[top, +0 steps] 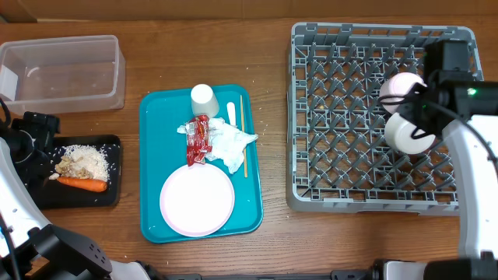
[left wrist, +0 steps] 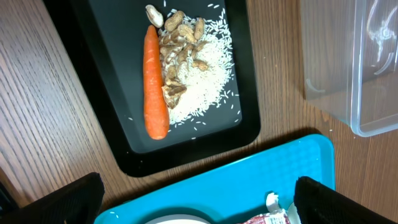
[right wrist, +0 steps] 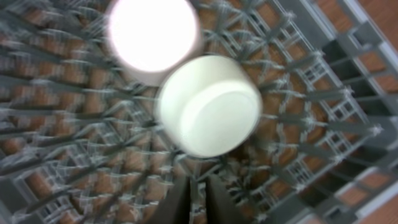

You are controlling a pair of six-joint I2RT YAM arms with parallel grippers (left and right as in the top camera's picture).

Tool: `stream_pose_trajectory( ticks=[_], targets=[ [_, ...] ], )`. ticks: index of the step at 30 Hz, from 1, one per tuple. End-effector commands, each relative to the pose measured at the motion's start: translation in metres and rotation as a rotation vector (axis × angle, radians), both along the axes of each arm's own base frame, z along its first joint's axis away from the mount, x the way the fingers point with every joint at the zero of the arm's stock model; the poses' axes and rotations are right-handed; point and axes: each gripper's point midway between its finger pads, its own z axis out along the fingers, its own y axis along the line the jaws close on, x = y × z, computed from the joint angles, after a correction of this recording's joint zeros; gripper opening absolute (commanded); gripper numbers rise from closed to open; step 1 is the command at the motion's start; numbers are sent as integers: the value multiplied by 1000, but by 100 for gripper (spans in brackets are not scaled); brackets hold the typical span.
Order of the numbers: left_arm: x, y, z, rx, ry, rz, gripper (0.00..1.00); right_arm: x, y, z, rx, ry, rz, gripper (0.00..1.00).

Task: Sort waste into correct bins and load items into the dishwasher rack
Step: 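Lower the white bowl into the rack beside the pink bowl and release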

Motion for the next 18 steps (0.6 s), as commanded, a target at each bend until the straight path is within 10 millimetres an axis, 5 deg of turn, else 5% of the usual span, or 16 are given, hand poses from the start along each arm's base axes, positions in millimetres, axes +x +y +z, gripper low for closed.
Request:
stream_pose_trajectory(
  ticks=[1, 12, 18],
  targets=[
    [-1, 1, -2, -1, 10, 11, 100, 1, -24, -20, 48, 52, -77, 4],
    [-1, 1, -3, -1, 10, 11, 100, 11, -25, -79, 152, 205, -95, 4],
    [-1, 1, -2, -1, 9, 11, 100, 17, -26, -90, 154, 216, -96, 4]
  ],
)
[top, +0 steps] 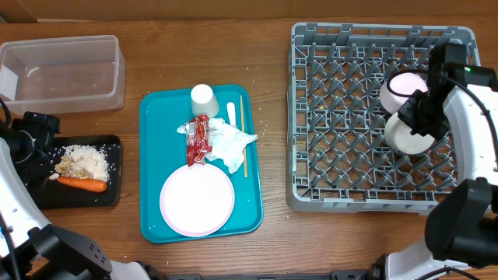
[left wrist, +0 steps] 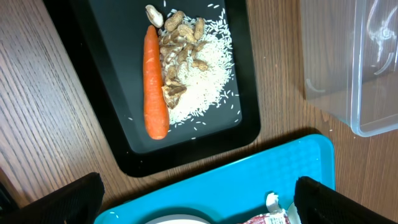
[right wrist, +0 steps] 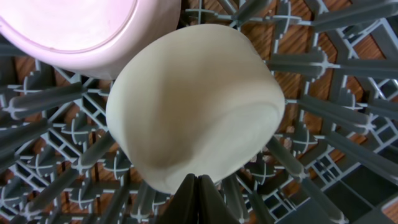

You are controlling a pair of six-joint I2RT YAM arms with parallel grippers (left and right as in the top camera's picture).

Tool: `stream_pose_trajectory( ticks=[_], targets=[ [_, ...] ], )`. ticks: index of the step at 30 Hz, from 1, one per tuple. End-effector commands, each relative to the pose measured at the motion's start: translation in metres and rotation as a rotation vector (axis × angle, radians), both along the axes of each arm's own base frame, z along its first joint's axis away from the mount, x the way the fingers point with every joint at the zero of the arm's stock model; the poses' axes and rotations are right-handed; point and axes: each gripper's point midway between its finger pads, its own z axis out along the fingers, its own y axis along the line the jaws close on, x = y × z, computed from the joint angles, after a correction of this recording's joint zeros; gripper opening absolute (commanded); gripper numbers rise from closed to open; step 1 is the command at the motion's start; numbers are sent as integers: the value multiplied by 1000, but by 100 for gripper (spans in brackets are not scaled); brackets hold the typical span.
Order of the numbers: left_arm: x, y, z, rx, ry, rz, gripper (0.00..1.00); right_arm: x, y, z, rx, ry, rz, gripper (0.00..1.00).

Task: Sort waste into correct bins and load items into the dishwasher rack
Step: 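Lower the white bowl into the rack beside the pink bowl and release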

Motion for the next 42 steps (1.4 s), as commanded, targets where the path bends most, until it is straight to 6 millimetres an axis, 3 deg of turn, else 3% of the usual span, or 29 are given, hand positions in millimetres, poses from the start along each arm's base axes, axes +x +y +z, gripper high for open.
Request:
stream_pose_trajectory(
  ticks=[1, 12, 18, 28, 42],
  targets=[
    [-1, 1, -3, -1, 10, 11, 100, 4, 0, -2, 4, -9, -3, 4],
    [-1, 1, -3, -1, 10, 11, 100, 19, -3, -1, -8, -66, -3, 5],
    [-1, 1, -3, -1, 10, 11, 100, 18, -3, -13, -8, -58, 5, 4],
    [-1, 1, -2, -1, 10, 11, 100, 42, -8, -9, -32, -157, 16, 7],
    [-1, 1, -3, -1, 10, 11, 100, 33, -6, -15, -27, -115, 40, 12]
  ],
)
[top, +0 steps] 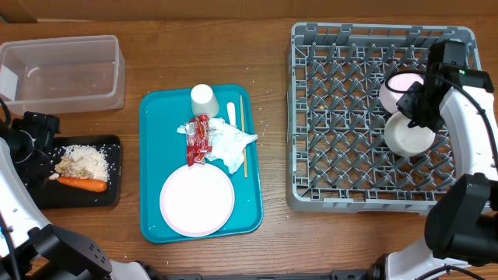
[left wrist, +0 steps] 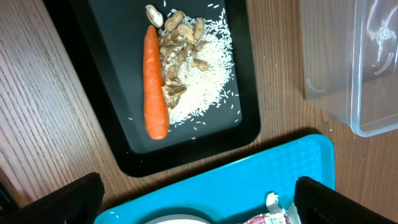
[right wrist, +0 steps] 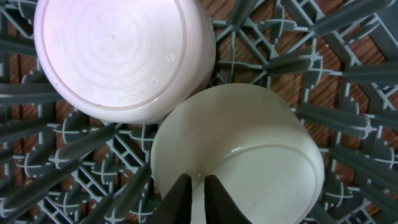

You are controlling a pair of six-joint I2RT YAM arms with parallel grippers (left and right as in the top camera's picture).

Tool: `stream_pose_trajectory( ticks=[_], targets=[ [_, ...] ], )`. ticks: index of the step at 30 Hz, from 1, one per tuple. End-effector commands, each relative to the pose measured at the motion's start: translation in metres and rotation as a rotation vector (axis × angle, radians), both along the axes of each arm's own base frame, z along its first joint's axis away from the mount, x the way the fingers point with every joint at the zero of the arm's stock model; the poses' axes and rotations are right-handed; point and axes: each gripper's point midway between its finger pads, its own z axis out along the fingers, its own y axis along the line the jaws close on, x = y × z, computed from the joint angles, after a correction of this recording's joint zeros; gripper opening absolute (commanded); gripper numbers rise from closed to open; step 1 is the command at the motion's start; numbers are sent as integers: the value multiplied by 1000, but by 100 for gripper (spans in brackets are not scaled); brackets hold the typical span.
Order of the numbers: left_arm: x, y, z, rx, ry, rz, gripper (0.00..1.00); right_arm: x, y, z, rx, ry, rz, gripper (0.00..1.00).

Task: Sort waste into correct bins and load items into the dishwasher rack
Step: 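Lower the white bowl into the rack beside the pink bowl and release, then raise the right gripper and park it at the rack's far right corner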

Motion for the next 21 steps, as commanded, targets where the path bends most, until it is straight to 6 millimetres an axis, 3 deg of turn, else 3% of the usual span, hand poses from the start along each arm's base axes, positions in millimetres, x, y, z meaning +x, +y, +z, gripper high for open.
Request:
stream_pose_trajectory(
  ticks=[1, 7, 12, 16, 18, 21],
  targets=[
    [-1, 1, -3, -1, 10, 11, 100, -2, 1, -8, 2, 17, 18, 12],
    [-1, 1, -2, -1, 9, 11, 100, -5, 2, -29, 5, 27, 19, 12],
    [-1, 1, -2, -1, 10, 11, 100, 0, 0, -24, -2, 3, 18, 12],
    [-1, 1, -3, -1, 10, 11, 100, 8, -1, -4, -7, -21, 18, 12],
    [-1, 1, -2, -1, 9, 11, 100, 12, -2, 17, -11, -41, 18, 13],
    [-1, 1, -2, -1, 10, 11, 100, 17, -3, 52, -20, -83, 18, 23]
  ],
)
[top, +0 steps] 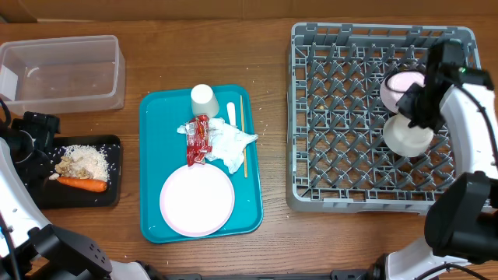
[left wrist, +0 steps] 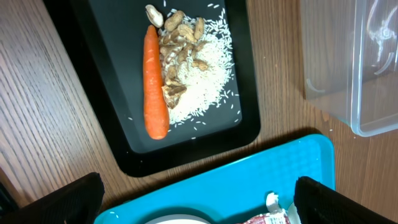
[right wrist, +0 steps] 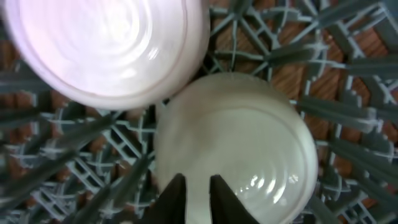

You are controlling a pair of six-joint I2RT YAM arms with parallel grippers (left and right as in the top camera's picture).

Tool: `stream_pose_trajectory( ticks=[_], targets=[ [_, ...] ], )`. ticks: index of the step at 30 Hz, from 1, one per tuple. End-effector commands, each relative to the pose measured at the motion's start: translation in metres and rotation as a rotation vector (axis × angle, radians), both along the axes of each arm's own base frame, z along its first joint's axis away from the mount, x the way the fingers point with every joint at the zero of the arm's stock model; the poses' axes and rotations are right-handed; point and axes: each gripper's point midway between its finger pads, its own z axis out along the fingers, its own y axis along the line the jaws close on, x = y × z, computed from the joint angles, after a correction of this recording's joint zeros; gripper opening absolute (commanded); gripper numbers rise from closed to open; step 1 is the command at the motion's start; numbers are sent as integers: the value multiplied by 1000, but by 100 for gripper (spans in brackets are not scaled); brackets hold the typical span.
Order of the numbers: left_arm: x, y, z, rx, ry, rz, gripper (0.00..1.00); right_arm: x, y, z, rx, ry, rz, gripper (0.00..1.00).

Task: Sort waste into correct bins and load items into the dishwasher rack
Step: 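Raise the right gripper and park it at the rack's far right corner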

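Observation:
In the grey dishwasher rack [top: 342,117] a white bowl [top: 410,136] lies against a pink bowl [top: 401,88] at the right side. My right gripper [right wrist: 198,190] hovers over the white bowl [right wrist: 249,143] with its fingers slightly apart, open, the rim below them. The pink bowl [right wrist: 106,43] is just beyond it. My left gripper [left wrist: 199,199] stands wide open and empty above the near edge of the black tray [left wrist: 249,124] holding a carrot [left wrist: 155,81] and rice. On the teal tray [top: 152,155] lie a paper cup [top: 204,99], a red wrapper [top: 198,140], a crumpled napkin [top: 229,144], a pink plate [top: 197,201] and a chopstick [top: 243,136].
A clear plastic bin [top: 62,74] stands at the back left, behind the black tray. The rack's upright tines surround both bowls. Bare wooden table lies between the teal tray and the rack.
My right gripper's fingers stand wider apart over the white bowl's rim. The bowl rests in the same spot in the rack. The left arm has not moved.
My right gripper held the white bowl over the rack beside the pink bowl, bottom side toward the camera. Then it held the bowl lower among the tines. Then the bowl lay in the rack facing up, and now the fingers have parted.

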Motion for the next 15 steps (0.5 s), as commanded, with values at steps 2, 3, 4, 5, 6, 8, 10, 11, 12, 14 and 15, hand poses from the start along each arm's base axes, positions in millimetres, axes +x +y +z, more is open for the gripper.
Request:
stream_pose_trajectory(
  ticks=[2, 3, 4, 5, 6, 8, 10, 11, 12, 14, 15],
  targets=[
    [-1, 1, -2, -1, 9, 11, 100, 23, -7, 68, -41, -149, 0, 31],
    [-1, 0, -3, -1, 10, 10, 100, 26, -7, 78, -47, -173, 0, 33],
    [-1, 1, -2, -1, 9, 11, 100, 28, -8, 86, -51, -194, 1, 36],
    [-1, 0, -3, -1, 10, 11, 100, 31, -8, 90, -55, -207, 1, 38],
    [-1, 0, -3, -2, 10, 11, 100, 33, -9, 93, -59, -219, 4, 40],
    [-1, 0, -2, -1, 10, 11, 99, 39, -10, 92, -67, -232, 19, 45],
    [-1, 0, -3, -1, 10, 11, 100, 46, -11, 88, -69, -243, 18, 50],
    [-1, 1, -2, -1, 9, 11, 100, 49, -12, 86, -68, -245, 19, 51],
    [-1, 0, -3, -2, 10, 11, 100, 52, -11, 82, -59, -247, 22, 54],
    [-1, 0, -3, -2, 10, 11, 100, 60, -4, 78, -17, -264, 40, 60],
    [-1, 1, -2, -1, 9, 10, 100, 65, 1, 78, 9, -282, 52, 64]
  ],
)
